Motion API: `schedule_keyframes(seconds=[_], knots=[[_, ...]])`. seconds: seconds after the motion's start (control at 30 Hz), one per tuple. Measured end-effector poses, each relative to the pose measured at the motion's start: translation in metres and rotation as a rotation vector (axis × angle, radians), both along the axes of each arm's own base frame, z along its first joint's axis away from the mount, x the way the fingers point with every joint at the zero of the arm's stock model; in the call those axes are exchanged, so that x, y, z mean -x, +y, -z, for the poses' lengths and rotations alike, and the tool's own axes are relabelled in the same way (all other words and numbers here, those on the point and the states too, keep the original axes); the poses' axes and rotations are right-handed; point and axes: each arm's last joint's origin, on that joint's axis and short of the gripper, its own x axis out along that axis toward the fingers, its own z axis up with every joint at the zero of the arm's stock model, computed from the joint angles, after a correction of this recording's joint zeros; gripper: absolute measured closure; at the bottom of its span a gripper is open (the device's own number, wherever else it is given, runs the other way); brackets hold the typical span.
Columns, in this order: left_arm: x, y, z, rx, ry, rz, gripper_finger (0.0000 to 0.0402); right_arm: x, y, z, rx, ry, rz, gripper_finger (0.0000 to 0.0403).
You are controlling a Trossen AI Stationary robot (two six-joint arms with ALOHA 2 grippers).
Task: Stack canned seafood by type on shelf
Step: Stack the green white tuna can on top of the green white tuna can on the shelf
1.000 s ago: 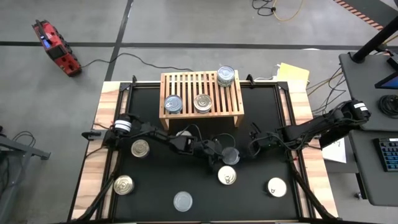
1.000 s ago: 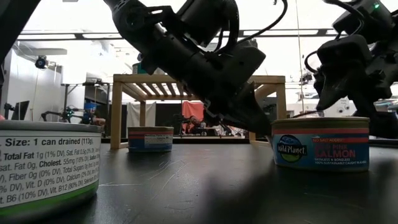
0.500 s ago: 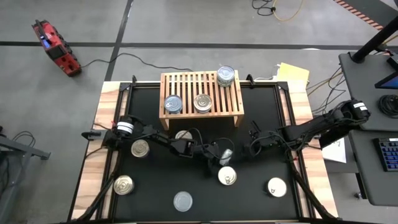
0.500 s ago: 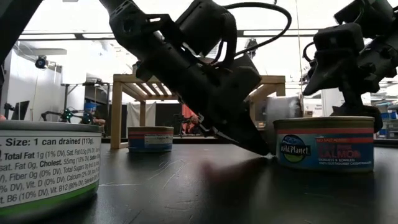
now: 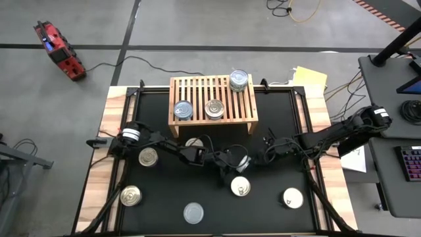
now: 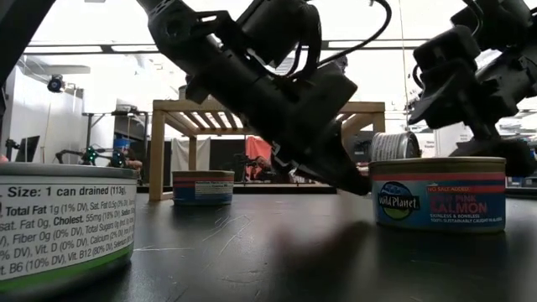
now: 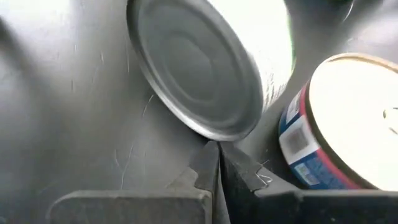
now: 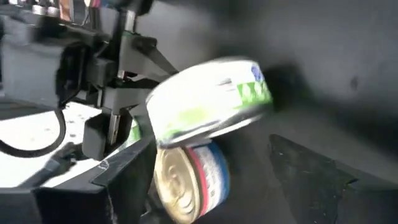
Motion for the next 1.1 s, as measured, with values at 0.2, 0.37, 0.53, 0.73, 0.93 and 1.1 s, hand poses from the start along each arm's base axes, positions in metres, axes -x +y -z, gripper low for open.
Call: schedule_keyframes(seconds=[0.2,0.37,0.53,0.73,0.93,1.1], knots=[[-0.011,-0.002,-0.017,-0.053,-0.056,0.046,0.0402,0.0,0.003,-0.002,-0.136,0.013,0.043,0.012],[-0.017,-0.003,-0.028,-0.098,-0.07,0.079,0.0401,-0.003,0.011,-0.009,-0.126,0.008,0.03,0.0129],[-0.02,-0.004,-0.033,-0.126,-0.08,0.1,0.0401,-0.013,0.012,-0.02,0.071,0.086,0.008,0.0135],[-0.022,-0.004,-0.036,-0.136,-0.093,0.107,0.0401,-0.032,0.016,-0.035,0.228,0.127,-0.068,0.0131],[-0.021,-0.004,-0.036,-0.136,-0.089,0.107,0.0402,-0.051,0.02,-0.039,0.324,0.22,-0.153,0.0119],[-0.021,-0.004,-0.034,-0.136,-0.073,0.106,0.0401,-0.064,0.025,-0.035,0.355,0.304,-0.215,0.0112]])
